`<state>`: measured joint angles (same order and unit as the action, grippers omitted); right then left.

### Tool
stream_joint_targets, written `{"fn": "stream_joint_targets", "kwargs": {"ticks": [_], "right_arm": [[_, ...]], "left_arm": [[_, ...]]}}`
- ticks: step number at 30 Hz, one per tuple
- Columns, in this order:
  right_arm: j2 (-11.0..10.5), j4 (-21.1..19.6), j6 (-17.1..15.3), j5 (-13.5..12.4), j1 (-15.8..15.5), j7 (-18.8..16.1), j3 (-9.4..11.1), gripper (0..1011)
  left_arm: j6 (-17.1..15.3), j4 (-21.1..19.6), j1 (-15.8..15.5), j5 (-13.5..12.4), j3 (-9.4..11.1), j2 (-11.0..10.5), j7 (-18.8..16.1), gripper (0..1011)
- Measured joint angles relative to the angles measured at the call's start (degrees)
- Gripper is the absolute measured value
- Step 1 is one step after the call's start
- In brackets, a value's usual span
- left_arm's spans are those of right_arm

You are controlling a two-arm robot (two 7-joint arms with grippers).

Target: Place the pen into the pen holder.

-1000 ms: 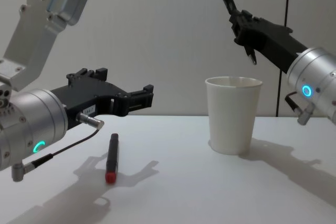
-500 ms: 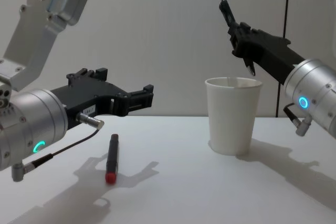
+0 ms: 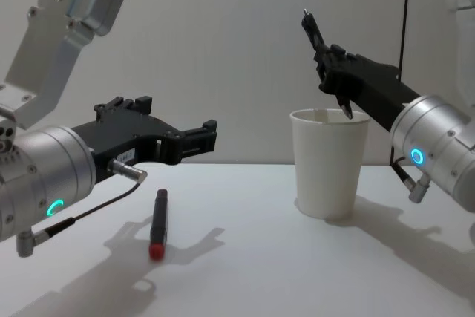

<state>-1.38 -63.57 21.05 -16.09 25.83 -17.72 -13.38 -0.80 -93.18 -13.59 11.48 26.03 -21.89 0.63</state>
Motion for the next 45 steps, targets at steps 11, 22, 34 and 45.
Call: {"fn": "stream_joint_targets", "kwargs": {"ticks": [11, 22, 34, 45], "right_arm": [[0.75, 1.58, 0.51, 0.86, 0.7, 0.0, 0.03, 134], [1.06, 2.26, 0.69, 1.18, 0.96, -0.01, 0.08, 353], [1.19, 2.53, 0.78, 1.35, 1.06, -0.05, 0.12, 734], [0.65, -1.59, -1.56, 0.28, -0.88, 0.15, 1.2, 1001]], "left_arm": [[0.0, 0.0, 0.0, 0.0, 0.0, 0.0, 0.0, 1003], [0.0, 0.0, 0.0, 0.0, 0.0, 0.0, 0.0, 1003], [0.0, 0.0, 0.0, 0.0, 0.0, 0.0, 0.0, 1003], [0.0, 0.0, 0.0, 0.0, 0.0, 0.0, 0.0, 1003]]}}
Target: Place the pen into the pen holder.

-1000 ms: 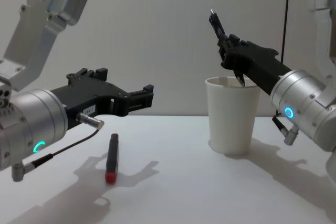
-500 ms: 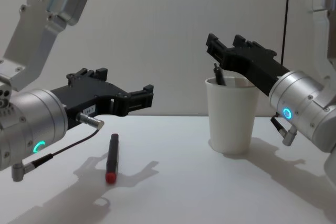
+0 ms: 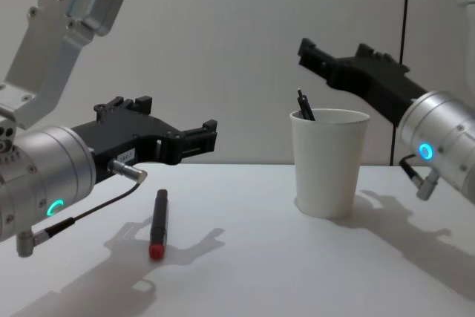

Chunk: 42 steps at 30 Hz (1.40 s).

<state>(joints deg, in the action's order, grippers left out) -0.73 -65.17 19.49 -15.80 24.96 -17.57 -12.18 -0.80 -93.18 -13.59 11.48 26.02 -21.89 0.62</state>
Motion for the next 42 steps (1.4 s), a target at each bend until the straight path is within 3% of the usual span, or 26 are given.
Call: {"fn": "stream_joint_targets", "kwargs": {"ticks": [9, 20, 29, 42], "right_arm": [[-1.28, -8.96, -5.84, -2.36, -4.55, 2.83, 2.29, 1001], [-2.02, -15.59, -10.61, -4.31, -8.22, 6.1, 4.21, 1001], [-2.9, -16.67, -11.19, -4.26, -9.14, 6.49, 3.95, 1001], [-8.7, -23.84, -14.95, -2.86, -15.29, 9.14, 2.17, 1001]], "left_arm": [[0.0, 0.0, 0.0, 0.0, 0.0, 0.0, 0.0, 1003], [0.0, 0.0, 0.0, 0.0, 0.0, 0.0, 0.0, 1003], [0.0, 0.0, 0.0, 0.0, 0.0, 0.0, 0.0, 1003], [0.0, 0.0, 0.0, 0.0, 0.0, 0.0, 0.0, 1003]]}}
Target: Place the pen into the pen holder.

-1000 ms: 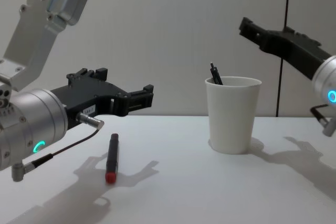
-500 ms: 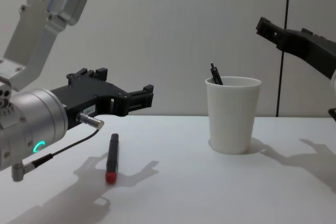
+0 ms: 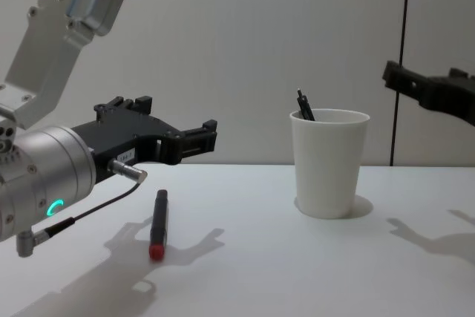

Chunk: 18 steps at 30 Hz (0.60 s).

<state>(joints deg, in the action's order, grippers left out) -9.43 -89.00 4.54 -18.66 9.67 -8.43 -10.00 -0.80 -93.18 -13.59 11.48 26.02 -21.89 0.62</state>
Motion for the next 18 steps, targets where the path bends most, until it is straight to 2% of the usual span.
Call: {"fn": "stream_joint_targets", "kwargs": {"ticks": [9, 18], "right_arm": [[-5.07, -6.28, -3.31, 1.12, -5.38, 2.38, -1.54, 1001], [-8.72, -10.78, -5.73, 1.9, -9.26, 4.06, -2.66, 1001]], "left_arm": [[0.0, 0.0, 0.0, 0.0, 0.0, 0.0, 0.0, 1004], [0.0, 0.0, 0.0, 0.0, 0.0, 0.0, 0.0, 1003]]}}
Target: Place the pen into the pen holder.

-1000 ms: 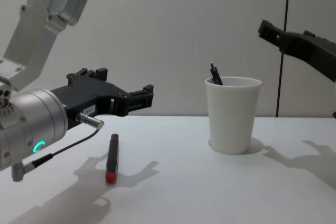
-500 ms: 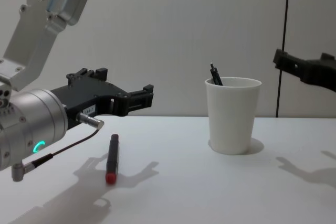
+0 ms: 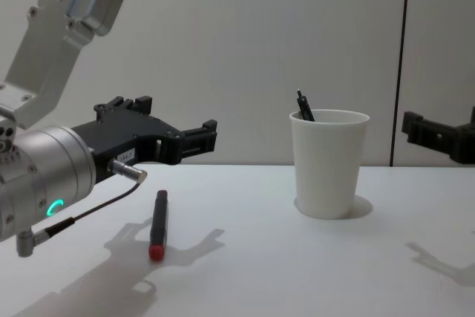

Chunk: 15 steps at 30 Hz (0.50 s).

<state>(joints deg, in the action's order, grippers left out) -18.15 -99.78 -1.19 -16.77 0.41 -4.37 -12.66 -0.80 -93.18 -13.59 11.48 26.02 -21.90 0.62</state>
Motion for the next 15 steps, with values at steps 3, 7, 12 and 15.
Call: {"fn": "stream_joint_targets", "kwargs": {"ticks": [3, 7, 12, 15], "right_arm": [[-0.73, -0.93, -0.51, 0.22, -0.78, 0.36, -0.22, 1001], [-1.1, -1.36, -0.73, 0.3, -1.18, 0.54, -0.32, 1001], [-1.17, -1.44, -0.76, 0.31, -1.23, 0.56, -0.34, 1001], [-1.18, -1.45, -0.77, 0.3, -1.25, 0.56, -0.34, 1001]], "left_arm": [[0.0, 0.0, 0.0, 0.0, 0.0, 0.0, 0.0, 1003], [0.0, 0.0, 0.0, 0.0, 0.0, 0.0, 0.0, 1003], [0.0, 0.0, 0.0, 0.0, 0.0, 0.01, 0.0, 1003], [0.0, 0.0, 0.02, 0.03, -0.04, 0.03, 0.07, 1003]]}}
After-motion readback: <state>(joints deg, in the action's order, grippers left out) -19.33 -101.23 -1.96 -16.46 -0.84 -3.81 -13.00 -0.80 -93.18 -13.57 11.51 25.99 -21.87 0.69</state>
